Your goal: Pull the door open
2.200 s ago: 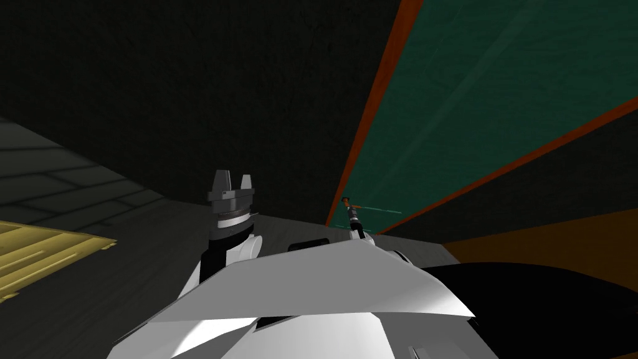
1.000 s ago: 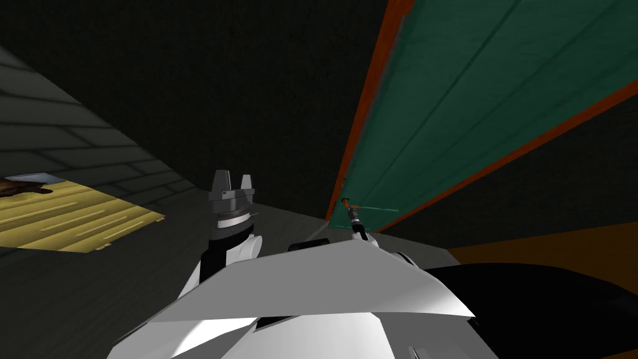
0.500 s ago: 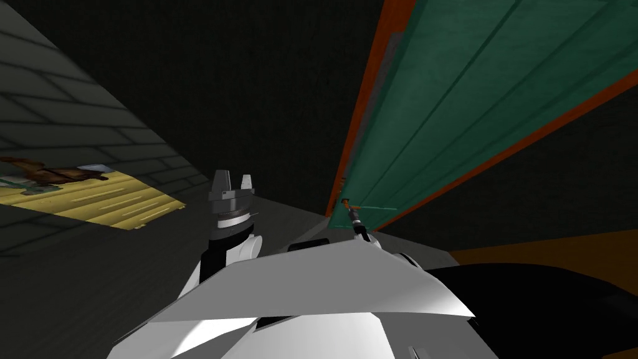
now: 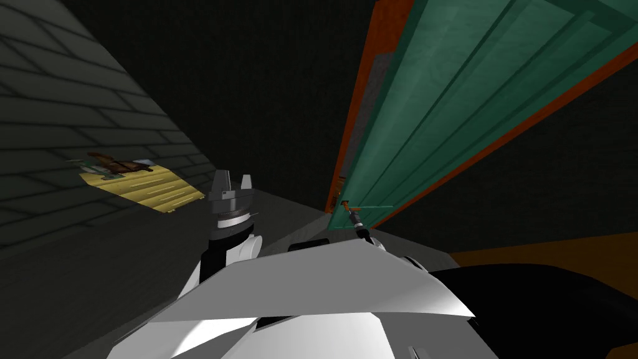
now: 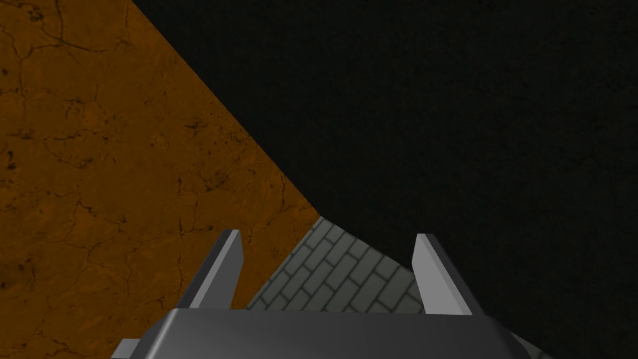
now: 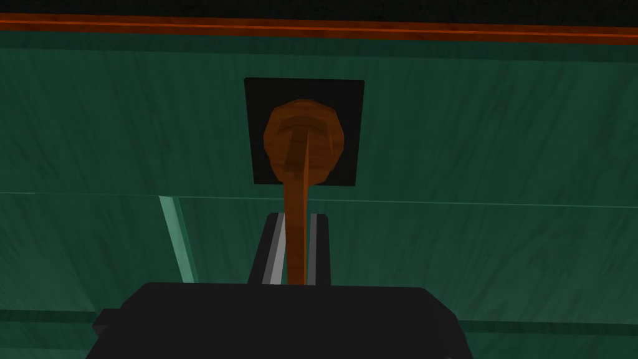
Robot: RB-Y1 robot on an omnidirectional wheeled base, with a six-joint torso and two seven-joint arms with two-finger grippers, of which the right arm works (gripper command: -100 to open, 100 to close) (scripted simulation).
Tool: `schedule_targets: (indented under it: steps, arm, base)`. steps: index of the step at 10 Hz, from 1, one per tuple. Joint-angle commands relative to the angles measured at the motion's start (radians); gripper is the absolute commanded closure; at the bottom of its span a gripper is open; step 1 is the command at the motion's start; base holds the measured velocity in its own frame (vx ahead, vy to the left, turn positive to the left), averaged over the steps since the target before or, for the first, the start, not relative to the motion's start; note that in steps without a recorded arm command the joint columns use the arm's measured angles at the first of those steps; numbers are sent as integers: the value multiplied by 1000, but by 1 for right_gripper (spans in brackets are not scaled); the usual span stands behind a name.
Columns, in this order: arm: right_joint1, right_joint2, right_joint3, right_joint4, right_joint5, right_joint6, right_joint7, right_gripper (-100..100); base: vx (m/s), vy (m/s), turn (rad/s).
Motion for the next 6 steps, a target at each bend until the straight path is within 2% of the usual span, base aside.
schedule_targets:
  steps: [1,2,3,5,6]
  arm:
    - [0,0,0,0,0,0,0,100]
    - [22,-13,12,7,6,-34,-18,100]
    - [28,-18,14,9,7,-44,-23,100]
    - [53,-39,25,17,13,-88,-45,100]
    - [60,-44,28,19,14,-100,-50,100]
  base:
    - [-96,-24,15]
    - [-136,-53,165]
    - [-190,-60,155]
    - [-180,-61,133]
    - [-158,-50,112]
